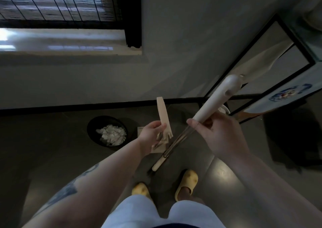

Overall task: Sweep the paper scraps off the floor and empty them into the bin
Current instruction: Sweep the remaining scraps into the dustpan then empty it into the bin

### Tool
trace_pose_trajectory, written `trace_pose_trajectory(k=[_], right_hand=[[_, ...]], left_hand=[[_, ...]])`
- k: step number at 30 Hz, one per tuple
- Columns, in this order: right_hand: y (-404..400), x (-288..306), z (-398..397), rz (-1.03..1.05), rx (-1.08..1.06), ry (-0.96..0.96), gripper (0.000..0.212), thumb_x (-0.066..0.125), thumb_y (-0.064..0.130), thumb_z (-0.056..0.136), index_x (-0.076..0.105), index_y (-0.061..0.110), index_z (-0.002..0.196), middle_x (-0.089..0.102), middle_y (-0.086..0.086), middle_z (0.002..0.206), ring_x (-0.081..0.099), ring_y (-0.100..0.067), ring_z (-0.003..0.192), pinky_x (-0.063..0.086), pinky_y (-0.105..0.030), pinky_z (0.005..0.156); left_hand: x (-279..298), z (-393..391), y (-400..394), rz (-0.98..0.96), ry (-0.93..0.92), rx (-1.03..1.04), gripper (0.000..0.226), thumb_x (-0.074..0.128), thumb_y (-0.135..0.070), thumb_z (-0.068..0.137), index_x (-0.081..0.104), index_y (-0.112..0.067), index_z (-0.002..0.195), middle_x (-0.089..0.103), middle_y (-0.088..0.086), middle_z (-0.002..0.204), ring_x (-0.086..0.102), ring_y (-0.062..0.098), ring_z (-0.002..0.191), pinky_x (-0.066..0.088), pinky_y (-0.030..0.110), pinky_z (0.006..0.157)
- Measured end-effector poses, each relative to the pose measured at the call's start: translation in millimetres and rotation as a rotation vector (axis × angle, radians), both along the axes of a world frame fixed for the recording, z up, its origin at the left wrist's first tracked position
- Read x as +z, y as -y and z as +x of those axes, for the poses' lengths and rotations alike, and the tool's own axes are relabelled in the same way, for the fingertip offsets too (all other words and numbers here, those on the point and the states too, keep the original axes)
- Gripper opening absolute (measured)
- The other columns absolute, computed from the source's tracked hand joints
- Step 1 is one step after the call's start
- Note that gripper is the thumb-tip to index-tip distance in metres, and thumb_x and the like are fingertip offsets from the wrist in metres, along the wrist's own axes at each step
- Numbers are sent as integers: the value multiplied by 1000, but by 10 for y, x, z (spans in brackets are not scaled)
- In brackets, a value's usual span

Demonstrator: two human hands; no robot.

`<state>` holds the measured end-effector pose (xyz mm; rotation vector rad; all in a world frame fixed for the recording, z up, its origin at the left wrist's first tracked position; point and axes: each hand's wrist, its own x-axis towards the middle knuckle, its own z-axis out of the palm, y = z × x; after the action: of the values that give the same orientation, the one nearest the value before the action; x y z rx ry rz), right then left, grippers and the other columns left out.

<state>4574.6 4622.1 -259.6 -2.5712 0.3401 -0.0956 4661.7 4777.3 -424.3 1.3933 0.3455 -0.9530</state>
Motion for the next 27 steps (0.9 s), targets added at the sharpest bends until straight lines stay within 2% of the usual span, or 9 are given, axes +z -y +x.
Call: trace_pose_trajectory(k=[4,8,11,16,19,22,25,27], right_hand=[[-115,-14,72,-45,29,-39,27,67,48,81,52,31,67,53,15,55,54,4,53,36,-10,50],[-149,-412,40,96,-61,-220,27,68,50,81,62,26,70,62,11,64,59,2,63,50,-20,57],[-229,-590,48,198,-99,-256,27,67,47,84,53,32,67,60,13,67,57,3,64,42,-14,56],[-276,-606,138,308,-100,-263,20,60,47,89,55,31,78,64,12,73,60,3,66,38,-11,54],[-300,-594,86,306,-33,-298,25,56,52,89,62,29,80,65,10,74,62,1,68,40,-15,56],[-365,-621,54,269,1,-290,31,57,52,88,67,23,86,65,11,72,62,1,67,38,-13,56],[-374,-624,125,252,-4,-258,28,60,49,87,68,23,96,66,13,81,60,5,72,40,-11,58],[-371,-632,159,243,2,-256,31,62,50,86,69,22,97,68,12,83,62,2,76,45,-15,63]], left_hand=[[53,6,55,25,10,7,36,60,-29,97,57,-17,131,65,7,120,63,18,104,48,30,75],[75,-26,49,47,25,35,35,59,-27,98,57,-16,131,64,4,119,61,13,99,46,25,72],[54,-48,22,41,39,57,35,58,-27,99,57,-15,131,65,2,114,61,11,96,46,23,70],[34,-21,-77,15,5,96,36,57,-23,99,55,-15,134,65,6,122,63,16,104,51,29,84],[40,-33,-110,-20,30,73,29,55,-18,100,57,-15,129,65,6,121,63,16,104,51,25,81],[28,-68,-84,-5,67,21,33,54,-20,100,58,-13,133,66,8,123,63,19,109,51,32,91],[40,-91,-115,-31,96,-7,37,48,-9,98,57,-16,132,64,7,125,60,18,110,47,27,86],[36,-90,-161,-39,145,-69,53,47,4,87,52,-16,136,61,7,127,57,18,112,45,26,83]])
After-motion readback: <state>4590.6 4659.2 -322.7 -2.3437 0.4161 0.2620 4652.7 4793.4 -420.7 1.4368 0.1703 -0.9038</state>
